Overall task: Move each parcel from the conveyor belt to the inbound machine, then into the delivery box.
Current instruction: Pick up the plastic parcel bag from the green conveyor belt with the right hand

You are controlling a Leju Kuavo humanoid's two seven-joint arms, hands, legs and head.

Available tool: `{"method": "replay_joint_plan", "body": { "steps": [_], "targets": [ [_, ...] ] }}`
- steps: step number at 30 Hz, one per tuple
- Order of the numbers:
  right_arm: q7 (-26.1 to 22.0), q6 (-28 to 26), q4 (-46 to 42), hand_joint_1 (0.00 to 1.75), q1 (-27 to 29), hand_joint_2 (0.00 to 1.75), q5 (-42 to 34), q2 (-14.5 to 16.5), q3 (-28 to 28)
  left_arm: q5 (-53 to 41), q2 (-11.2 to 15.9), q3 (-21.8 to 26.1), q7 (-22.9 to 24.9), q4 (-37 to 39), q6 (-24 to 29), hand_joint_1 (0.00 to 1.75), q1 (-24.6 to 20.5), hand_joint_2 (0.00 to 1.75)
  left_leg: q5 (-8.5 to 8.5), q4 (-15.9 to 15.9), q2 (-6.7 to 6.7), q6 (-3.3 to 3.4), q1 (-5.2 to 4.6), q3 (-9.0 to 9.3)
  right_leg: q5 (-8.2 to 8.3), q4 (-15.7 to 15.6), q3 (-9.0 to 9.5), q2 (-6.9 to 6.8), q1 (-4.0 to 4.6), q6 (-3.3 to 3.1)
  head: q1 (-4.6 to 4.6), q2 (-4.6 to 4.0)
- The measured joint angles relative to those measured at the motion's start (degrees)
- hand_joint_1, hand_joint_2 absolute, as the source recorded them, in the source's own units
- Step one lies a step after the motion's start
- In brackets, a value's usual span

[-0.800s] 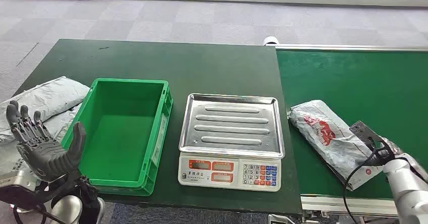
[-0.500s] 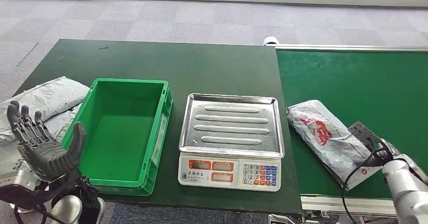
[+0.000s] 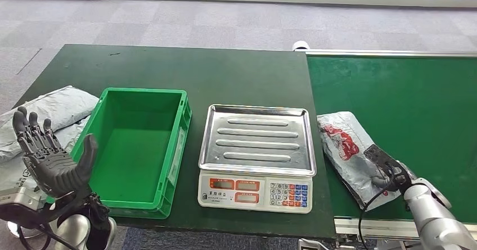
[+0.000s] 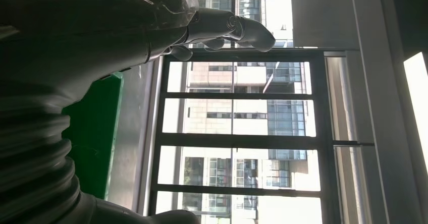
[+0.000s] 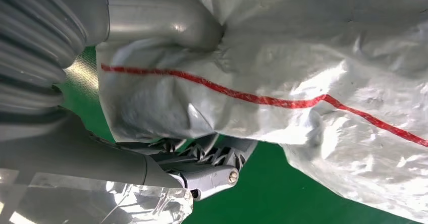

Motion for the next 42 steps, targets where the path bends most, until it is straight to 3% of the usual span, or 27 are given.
{"method": "replay_joint_plan", "body": {
  "steps": [8,16,34,42],
  "targets": [
    [-0.7,-0.1,0.0,1.75,0.4,1.75,-0.6,1.8,1.2,-0.1,0.0,0.0,-0.2,0.0,-0.5,0.00,0.5,1.75,0.00,0.0,0.01,-0.03,0.01,0.03,0.01,0.0,0.04,0.00,0.01,-0.02,-0.01,0.00],
    [-3.4,-3.6,-0.4,1.75,2.3,1.75,-2.9,3.3,1.6,-0.2,0.1,0.0,-0.6,-0.7,-1.2,0.00,1.5,1.75,0.02,0.0,-0.01,-0.05,0.01,0.01,0.01,0.0,0.04,-0.02,0.01,-0.02,0.00,0.00],
    [-3.3,-4.9,-1.3,1.75,3.1,1.75,-3.5,4.8,1.6,-0.1,0.1,0.0,-0.5,-0.9,-1.4,0.00,1.5,1.75,0.02,0.0,-0.01,-0.04,0.01,0.05,0.02,0.0,0.11,-0.02,0.01,-0.02,-0.02,0.00],
    [0.7,-13.5,-4.1,1.75,5.7,1.75,-8.9,4.6,1.6,-0.5,0.0,0.0,-1.1,-2.6,-2.0,0.00,5.4,1.75,0.02,0.0,-0.12,-0.04,0.00,0.03,0.01,-0.1,0.12,-0.14,-0.01,-0.01,-0.01,0.00]
  ]
}}
